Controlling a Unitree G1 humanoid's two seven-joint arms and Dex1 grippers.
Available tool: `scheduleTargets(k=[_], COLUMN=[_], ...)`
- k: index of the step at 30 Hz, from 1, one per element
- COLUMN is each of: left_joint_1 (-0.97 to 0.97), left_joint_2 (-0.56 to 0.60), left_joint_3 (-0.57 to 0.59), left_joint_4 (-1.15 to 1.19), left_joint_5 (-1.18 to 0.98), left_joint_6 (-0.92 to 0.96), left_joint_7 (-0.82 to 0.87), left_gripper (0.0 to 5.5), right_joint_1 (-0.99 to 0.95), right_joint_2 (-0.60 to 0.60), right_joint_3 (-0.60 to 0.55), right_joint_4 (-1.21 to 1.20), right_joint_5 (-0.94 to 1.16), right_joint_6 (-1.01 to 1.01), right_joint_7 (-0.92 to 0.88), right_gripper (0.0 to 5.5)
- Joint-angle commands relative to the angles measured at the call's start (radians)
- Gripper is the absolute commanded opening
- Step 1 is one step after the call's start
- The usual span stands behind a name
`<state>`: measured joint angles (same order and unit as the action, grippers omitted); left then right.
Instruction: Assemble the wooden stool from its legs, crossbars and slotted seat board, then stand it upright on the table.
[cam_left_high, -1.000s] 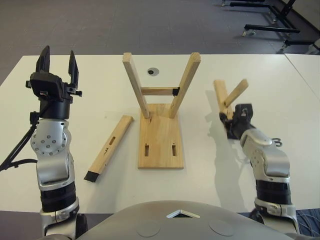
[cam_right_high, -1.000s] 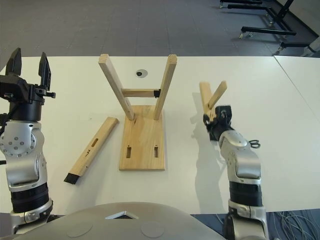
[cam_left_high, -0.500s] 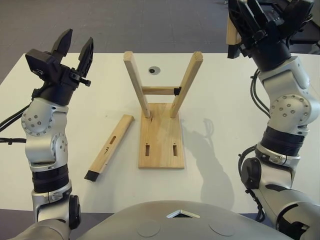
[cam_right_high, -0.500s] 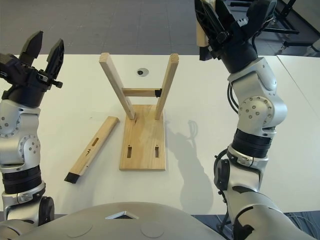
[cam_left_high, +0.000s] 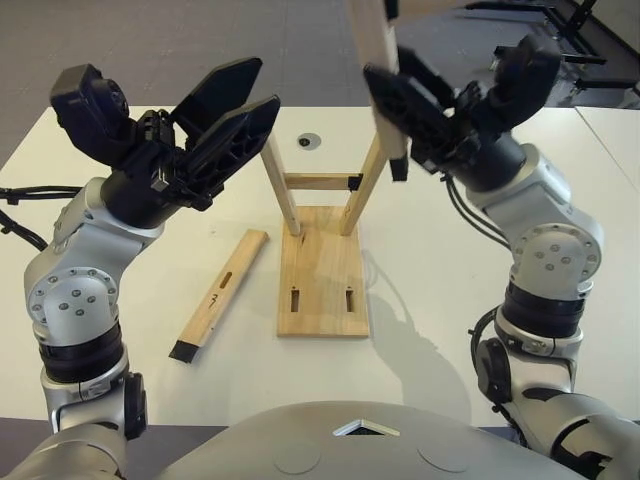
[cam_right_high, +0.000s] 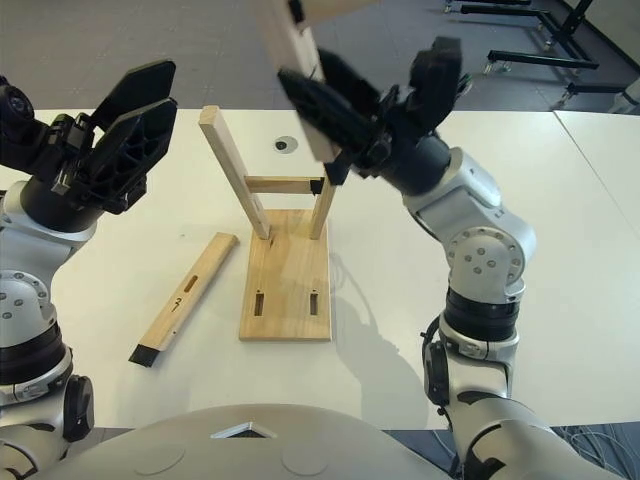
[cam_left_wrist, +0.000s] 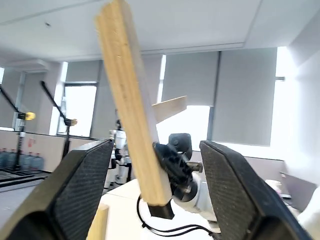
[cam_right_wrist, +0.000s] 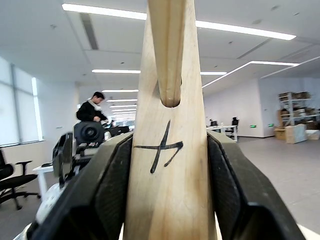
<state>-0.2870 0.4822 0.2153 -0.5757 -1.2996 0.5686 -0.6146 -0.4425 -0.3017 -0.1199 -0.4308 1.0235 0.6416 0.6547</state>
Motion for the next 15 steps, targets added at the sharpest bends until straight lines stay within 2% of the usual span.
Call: scheduleTargets(k=[1, 15], left_joint_1=[-0.049, -0.022], left_joint_2=[0.019, 0.049], left_joint_3=[-0.019, -0.011], left_joint_4=[0.036, 0.092], left_joint_5=[-0.038, -0.061], left_joint_6=[0.04, 0.093], left_joint_7=[-0.01, -0.024], left_gripper=[3.14, 3.14], right_joint_1=[0.029, 0.069], right_joint_2=[-0.022, 0.003], right_joint_3=[0.064, 0.119], right_joint_4=[-0.021, -0.041], right_joint_5=[-0.021, -0.049], right_joint_6=[0.003, -0.047], right_joint_7=[0.059, 0.1], right_gripper=[2.05, 2.05])
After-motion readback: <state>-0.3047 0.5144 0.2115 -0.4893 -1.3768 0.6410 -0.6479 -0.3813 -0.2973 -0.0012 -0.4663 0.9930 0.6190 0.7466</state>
